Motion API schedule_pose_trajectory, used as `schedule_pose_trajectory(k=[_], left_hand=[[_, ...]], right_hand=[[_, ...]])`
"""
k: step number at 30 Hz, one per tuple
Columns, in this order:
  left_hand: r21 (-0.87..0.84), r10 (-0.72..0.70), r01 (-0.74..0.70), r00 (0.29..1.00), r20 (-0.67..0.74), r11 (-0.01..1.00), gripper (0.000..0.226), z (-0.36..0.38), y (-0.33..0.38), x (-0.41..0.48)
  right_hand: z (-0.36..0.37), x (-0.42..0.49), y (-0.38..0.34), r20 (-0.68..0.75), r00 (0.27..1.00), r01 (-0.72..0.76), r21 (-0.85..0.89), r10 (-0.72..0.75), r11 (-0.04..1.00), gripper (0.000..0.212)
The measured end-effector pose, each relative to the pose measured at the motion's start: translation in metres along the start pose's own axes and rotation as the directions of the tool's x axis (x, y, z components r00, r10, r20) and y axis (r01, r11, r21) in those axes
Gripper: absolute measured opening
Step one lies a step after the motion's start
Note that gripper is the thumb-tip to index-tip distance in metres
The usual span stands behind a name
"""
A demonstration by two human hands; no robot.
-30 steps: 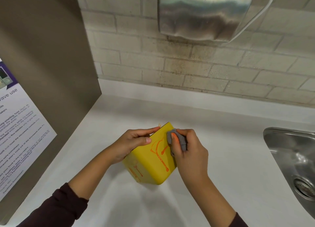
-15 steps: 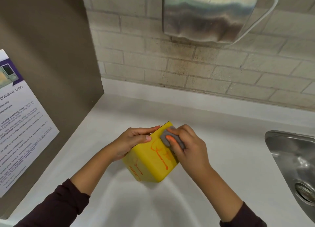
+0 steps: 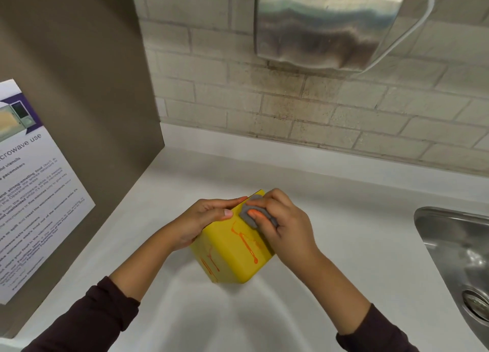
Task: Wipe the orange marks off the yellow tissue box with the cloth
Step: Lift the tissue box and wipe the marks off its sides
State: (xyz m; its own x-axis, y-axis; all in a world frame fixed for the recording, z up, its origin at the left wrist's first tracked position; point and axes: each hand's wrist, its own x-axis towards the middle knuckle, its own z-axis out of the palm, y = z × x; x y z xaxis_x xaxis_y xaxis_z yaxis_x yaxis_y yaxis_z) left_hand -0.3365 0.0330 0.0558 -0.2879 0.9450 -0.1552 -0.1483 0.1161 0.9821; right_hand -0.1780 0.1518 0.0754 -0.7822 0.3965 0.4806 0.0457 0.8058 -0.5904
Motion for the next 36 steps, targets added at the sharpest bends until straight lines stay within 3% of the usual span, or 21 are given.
schedule_pose_trajectory(k=[5,11,19,25,32,36], left_hand=[[0.023,0.0,0.0,1.0,0.015,1.0,0.042,0.001,-0.001,0.001],[-0.019,0.016,-0.016,1.0,-0.024,1.0,0.034,0.004,-0.001,0.0],[-0.012,0.014,-0.014,1.0,-0.018,1.0,0.034,0.003,-0.001,0.001],[-0.035,0.016,-0.017,0.999,-0.033,0.999,0.037,0.0,-0.001,0.0],[-0.05,0.022,-0.024,0.999,-0.033,0.998,0.037,0.001,-0.001,0.0],[-0.045,0.013,-0.015,0.999,-0.052,0.999,0.033,0.0,0.0,-0.001]], right_hand=[[-0.008,-0.009,0.002,0.181,0.978,0.105,0.016,-0.107,0.994,0.026],[-0.004,0.004,-0.001,0.064,0.998,-0.018,0.051,0.015,0.999,0.027],[-0.013,-0.001,-0.002,0.253,0.953,0.135,0.142,-0.168,0.981,0.026],[-0.004,0.009,-0.003,0.103,0.993,0.046,0.104,-0.056,0.994,0.025],[-0.011,-0.005,0.0,0.254,0.949,0.141,0.185,-0.186,0.973,0.026],[-0.012,0.006,0.008,0.098,0.994,0.044,0.107,-0.055,0.993,0.024]])
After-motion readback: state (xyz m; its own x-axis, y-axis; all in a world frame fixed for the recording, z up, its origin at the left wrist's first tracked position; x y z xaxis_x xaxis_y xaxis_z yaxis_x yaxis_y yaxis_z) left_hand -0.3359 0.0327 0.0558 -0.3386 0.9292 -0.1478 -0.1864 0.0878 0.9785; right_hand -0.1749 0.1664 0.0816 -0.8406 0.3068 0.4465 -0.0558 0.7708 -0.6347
